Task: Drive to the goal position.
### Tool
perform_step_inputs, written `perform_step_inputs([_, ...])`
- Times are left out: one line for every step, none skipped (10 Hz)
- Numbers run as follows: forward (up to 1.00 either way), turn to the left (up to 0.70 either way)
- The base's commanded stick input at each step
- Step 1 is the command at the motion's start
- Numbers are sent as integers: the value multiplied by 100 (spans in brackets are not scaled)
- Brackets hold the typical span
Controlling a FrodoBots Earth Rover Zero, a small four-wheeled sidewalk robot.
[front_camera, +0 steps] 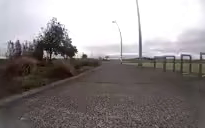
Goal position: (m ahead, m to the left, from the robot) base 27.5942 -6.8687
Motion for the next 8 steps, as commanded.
perform_step_inputs([100, 0])
perform_step_inputs([100, 0])
perform_step_inputs([100, 0])
perform_step_inputs([100, 0])
perform_step_inputs([100, 0])
perform_step_inputs([100, 0])
perform_step_inputs([100, 0])
perform_step_inputs([100, -40])
